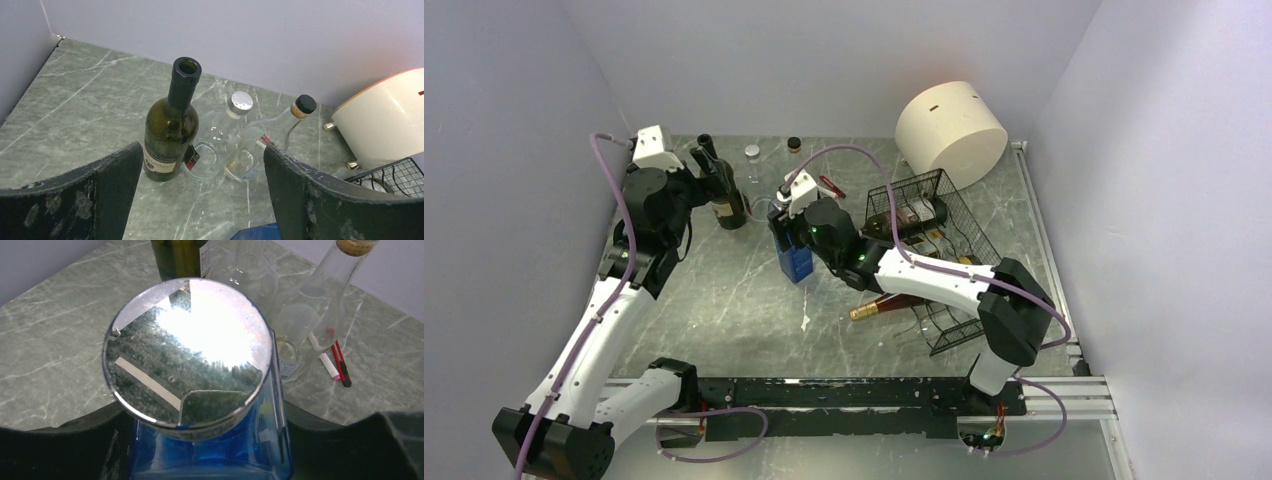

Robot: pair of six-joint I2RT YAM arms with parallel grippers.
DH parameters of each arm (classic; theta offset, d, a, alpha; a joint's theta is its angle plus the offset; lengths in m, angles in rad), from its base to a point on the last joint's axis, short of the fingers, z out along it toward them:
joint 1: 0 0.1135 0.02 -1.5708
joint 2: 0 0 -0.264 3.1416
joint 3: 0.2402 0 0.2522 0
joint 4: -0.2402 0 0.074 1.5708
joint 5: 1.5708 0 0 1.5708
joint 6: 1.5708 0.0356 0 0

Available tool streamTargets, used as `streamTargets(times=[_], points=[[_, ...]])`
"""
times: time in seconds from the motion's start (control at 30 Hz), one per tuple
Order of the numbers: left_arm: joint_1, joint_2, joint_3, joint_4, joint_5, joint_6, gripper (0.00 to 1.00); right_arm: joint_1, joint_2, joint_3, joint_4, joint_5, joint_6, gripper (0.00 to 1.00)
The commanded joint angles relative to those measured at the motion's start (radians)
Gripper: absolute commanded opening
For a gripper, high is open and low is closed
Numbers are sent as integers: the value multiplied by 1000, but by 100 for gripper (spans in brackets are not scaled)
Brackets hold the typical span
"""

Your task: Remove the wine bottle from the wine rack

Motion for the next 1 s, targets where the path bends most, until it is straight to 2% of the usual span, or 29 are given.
streamTargets(times=[0.0, 0.13, 0.27, 0.53, 0.67, 0.83, 0.97], points=[[-3, 0, 37, -4, 8, 10, 94, -8, 1, 69, 49, 56, 5, 36], [-3, -5, 39, -6, 1, 13, 94, -8, 4, 77, 30, 54, -1, 44], [-7, -11, 30, 1, 0, 17, 94, -8, -12, 70, 12, 59, 0, 55], [-15, -5, 32, 13, 37, 34, 94, -9, -74, 63, -18, 14, -14, 97], [-16, -15, 22, 29, 58, 48, 94, -8, -140, 66, -78, -43, -21, 100], [-30, -13, 13, 56, 94, 87, 94, -7, -342, -29, -150, -140, -43, 100], [-33, 14, 46, 31, 134, 99, 94, -8, -526, -151, -261, -5, -26, 100]])
